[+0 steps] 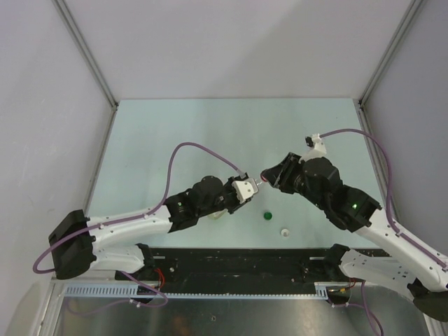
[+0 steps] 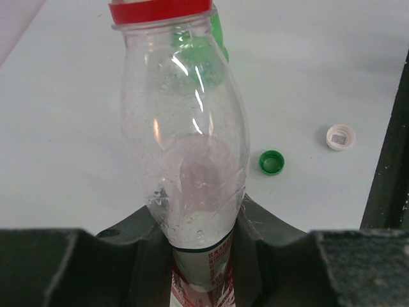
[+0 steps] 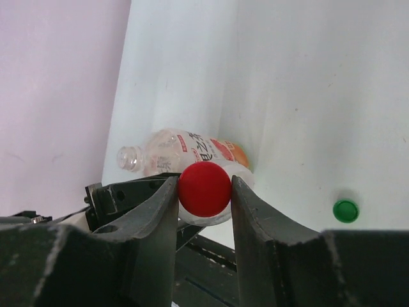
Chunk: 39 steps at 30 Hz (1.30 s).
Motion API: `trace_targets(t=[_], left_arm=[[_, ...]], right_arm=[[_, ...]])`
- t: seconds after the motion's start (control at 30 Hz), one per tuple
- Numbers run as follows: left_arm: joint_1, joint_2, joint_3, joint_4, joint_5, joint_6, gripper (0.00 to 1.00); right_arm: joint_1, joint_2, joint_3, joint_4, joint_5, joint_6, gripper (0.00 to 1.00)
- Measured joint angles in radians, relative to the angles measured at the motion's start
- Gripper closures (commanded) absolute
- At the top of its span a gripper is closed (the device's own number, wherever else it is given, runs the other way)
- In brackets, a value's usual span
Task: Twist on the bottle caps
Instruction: Screw the bottle cap onto the plastic bottle.
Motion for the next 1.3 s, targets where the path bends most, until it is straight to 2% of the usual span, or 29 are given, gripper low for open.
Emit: trace_targets(t=[0.1, 0.2, 0.33, 0.4, 0.67, 0.87, 1.07, 1.3], left_arm=[[-0.001, 0.001, 0.0, 0.008, -0.014, 0.0, 0.84], [-0.001, -0.003, -0.004, 0.03, -0.019, 0.0, 0.84], [-0.024, -0.036, -0.027, 0.13, 0.03, -0.002, 0.84], [-0.036, -0.072, -0.048, 0.174, 0.059, -0.003, 0.84], [-0.042, -0.139, -0.133, 0.226, 0.167, -0.023, 0.85], [-0.042, -0.162, -0.151, 0.189, 0.309, 0.005, 0.85], [-0.032, -0.178, -0.151, 0.117, 0.444, 0.054, 0.85], [-0.026, -0.179, -0.151, 0.065, 0.486, 0.079, 0.85]], right_arm=[[0.005, -0.001, -0.008, 0.02, 0.02, 0.028, 0.7], [0.006, -0.013, -0.011, 0.037, 0.02, 0.021, 0.41], [0.024, -0.042, -0.021, 0.078, -0.047, -0.007, 0.09], [0.033, -0.064, -0.029, 0.082, -0.088, -0.043, 0.03], [0.034, -0.26, -0.033, 0.079, -0.249, -0.243, 0.01], [0.034, -0.399, -0.033, 0.069, -0.41, -0.545, 0.04], [0.034, -0.393, -0.033, 0.006, -0.615, -0.877, 0.11], [0.034, -0.319, -0.033, -0.034, -0.758, -1.059, 0.23]])
